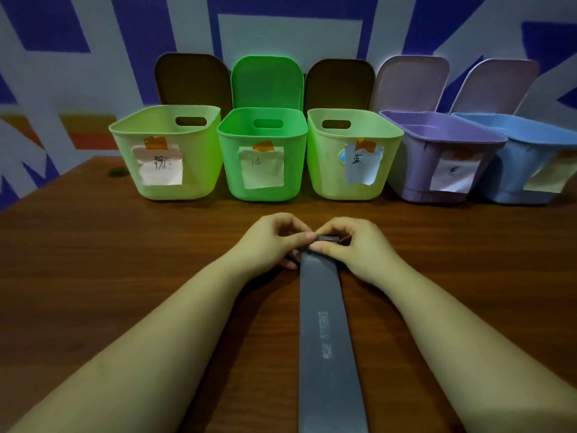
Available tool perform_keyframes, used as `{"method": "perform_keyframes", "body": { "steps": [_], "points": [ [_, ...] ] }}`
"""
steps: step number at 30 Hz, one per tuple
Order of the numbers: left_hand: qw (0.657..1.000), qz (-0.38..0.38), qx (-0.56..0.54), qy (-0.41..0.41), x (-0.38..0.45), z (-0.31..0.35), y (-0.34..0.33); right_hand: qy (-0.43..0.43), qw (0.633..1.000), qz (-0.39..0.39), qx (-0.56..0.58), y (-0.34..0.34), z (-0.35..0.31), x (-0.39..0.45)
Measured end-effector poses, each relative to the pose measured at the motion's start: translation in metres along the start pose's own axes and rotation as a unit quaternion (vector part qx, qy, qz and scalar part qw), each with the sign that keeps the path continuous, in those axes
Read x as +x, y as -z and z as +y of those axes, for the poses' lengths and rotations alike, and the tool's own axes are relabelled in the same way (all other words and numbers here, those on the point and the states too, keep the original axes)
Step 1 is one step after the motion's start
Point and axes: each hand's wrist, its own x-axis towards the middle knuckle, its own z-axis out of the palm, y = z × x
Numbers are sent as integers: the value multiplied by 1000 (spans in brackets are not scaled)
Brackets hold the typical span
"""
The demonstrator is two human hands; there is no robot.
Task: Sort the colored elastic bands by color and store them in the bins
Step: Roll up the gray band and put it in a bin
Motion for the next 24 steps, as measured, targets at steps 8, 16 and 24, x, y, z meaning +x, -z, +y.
{"method": "perform_keyframes", "body": {
  "steps": [8, 16, 24],
  "points": [
    [998, 8, 35, -52, 2, -2, 0, -32, 998, -26, 47, 21, 1, -3],
    [993, 5, 89, -79, -2, -2, 2, 10, 999, -16, -50, 21, -6, -10],
    [999, -18, 16, -35, -7, -1, 7, 28, 994, -41, -100, 17, -13, -14]
  ]
}}
